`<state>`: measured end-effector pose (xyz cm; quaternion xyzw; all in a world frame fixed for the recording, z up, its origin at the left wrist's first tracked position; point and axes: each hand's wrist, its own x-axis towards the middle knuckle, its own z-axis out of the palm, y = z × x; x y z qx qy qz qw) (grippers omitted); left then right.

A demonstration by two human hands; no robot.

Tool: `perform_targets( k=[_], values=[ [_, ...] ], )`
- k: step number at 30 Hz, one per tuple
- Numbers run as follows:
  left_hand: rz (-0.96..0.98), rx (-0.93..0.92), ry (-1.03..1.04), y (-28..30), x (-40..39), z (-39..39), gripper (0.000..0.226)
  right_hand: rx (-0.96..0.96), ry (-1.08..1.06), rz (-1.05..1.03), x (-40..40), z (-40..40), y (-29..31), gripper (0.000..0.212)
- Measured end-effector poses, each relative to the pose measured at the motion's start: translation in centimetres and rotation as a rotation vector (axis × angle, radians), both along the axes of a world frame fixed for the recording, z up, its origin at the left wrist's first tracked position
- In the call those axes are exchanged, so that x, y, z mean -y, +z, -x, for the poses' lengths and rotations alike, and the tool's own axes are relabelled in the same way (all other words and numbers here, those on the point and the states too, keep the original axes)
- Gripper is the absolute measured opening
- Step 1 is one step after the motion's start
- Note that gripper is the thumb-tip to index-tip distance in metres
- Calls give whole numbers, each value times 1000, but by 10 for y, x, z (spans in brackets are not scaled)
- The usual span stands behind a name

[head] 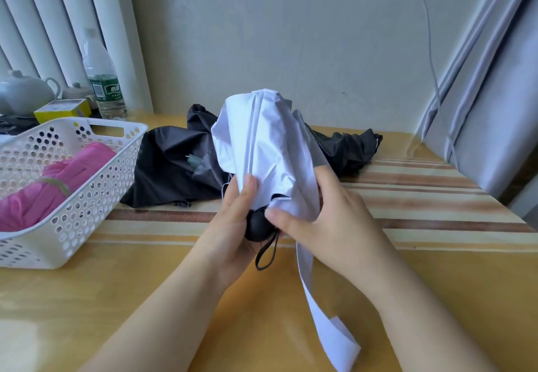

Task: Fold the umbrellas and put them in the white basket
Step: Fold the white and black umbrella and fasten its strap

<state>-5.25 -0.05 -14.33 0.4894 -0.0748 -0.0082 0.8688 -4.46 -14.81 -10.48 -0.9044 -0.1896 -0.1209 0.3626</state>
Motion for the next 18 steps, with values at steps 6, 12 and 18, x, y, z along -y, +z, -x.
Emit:
perform_targets(
  k=[6, 12, 18],
  values=[
    [-31, 154, 130, 6, 2, 7, 41, 594, -180, 131, -14, 9, -5, 45],
    [-55, 223, 252, 13, -11, 6, 41, 157, -19, 4, -34, -3, -2, 29],
    [119, 94, 324, 12, -24, 1, 21, 213, -62, -394, -24, -29, 12, 18]
  ],
)
